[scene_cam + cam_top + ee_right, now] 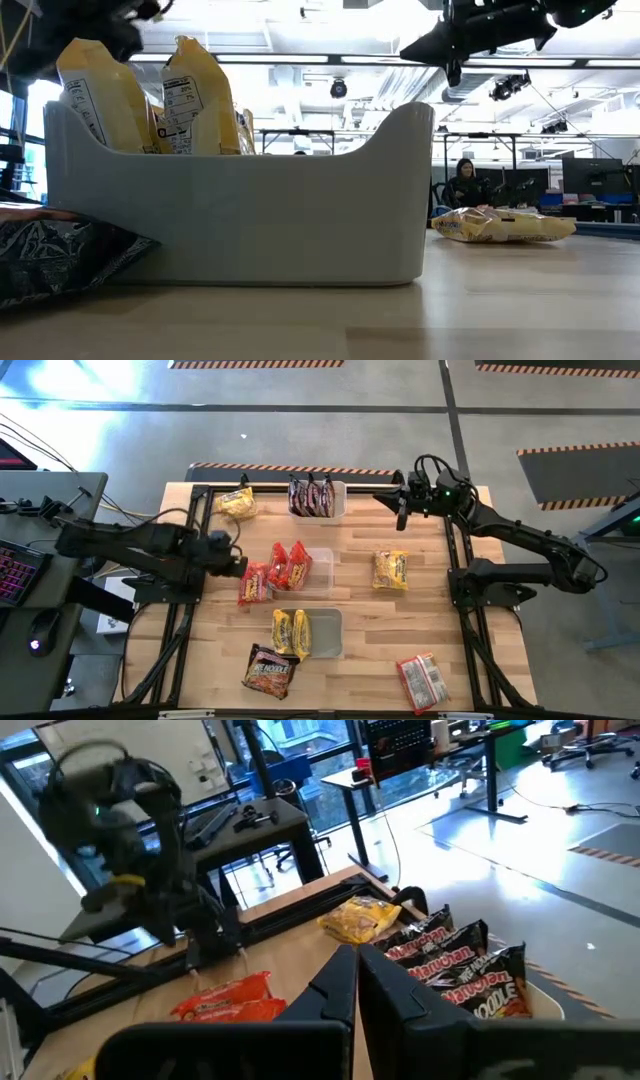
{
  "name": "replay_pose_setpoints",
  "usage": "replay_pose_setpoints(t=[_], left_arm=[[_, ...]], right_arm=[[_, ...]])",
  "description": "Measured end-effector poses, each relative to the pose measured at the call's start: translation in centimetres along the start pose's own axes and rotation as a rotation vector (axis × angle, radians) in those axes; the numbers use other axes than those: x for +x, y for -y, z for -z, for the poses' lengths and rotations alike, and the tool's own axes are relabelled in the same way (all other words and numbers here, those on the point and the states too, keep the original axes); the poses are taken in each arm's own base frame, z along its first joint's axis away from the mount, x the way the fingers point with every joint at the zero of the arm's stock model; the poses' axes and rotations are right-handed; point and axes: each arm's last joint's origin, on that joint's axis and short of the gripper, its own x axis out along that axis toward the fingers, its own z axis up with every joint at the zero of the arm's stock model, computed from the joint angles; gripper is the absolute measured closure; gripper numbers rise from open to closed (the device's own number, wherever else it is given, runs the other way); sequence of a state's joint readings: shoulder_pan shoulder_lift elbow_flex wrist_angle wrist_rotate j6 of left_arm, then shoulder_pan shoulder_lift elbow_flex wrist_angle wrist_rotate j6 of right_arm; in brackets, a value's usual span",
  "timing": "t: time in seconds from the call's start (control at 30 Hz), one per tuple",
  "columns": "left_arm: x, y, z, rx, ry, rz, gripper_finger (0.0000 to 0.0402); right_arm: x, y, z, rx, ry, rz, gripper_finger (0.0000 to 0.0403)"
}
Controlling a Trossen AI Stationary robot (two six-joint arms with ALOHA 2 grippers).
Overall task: Sort Maruchan noodles
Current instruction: Put the orange noodle pack into the transparent bin
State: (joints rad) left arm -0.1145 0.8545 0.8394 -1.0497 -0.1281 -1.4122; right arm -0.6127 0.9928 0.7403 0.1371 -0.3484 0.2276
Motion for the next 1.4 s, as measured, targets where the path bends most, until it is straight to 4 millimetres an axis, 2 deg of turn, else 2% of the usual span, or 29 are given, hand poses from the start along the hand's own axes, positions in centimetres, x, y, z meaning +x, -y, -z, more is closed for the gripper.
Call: replay_pose_setpoints(t=[0.23,0.33,0.4,0.57,0.83,1.07,1.2,1.4], left_arm=[[5.8,-3.0,3.1,-0.121,-0.023,0.31,0.0401],[8.3,-4.8,4.2,-0.183,-0.052,0.31,0.0401],[9.2,-5.8,4.8,-0.187,-0.067,0.265,0.0396],[9.2,-6.1,5.2,-0.159,-0.082,0.231,0.0359],[8.4,-6.6,5.4,-0.162,-0.104,0.056,0.0269],[9.5,-6.8,5.5,-0.158,-0.064,-0.04,0.0209],[10.4,-6.4,5.4,-0.174,-0.019,-0.053,0.0191],[11.5,-5.8,5.5,-0.155,0.0,-0.072,0.0191]], right_arm=[[0.0,0.0,0.1,0.005,-0.005,0.002,0.0403],[0.0,0.0,0.1,0.009,-0.006,0.001,0.0403],[0.0,0.0,0.1,0.011,-0.007,0.001,0.0403],[0.0,0.1,0.3,0.057,-0.027,0.004,0.0403],[0.0,0.1,0.4,0.082,-0.035,0.007,0.0403],[0.0,0.1,0.4,0.085,-0.037,0.007,0.0403],[0.0,0.1,0.4,0.082,-0.037,0.007,0.0403],[0.0,0.1,0.4,0.076,-0.041,0.008,0.0403]])
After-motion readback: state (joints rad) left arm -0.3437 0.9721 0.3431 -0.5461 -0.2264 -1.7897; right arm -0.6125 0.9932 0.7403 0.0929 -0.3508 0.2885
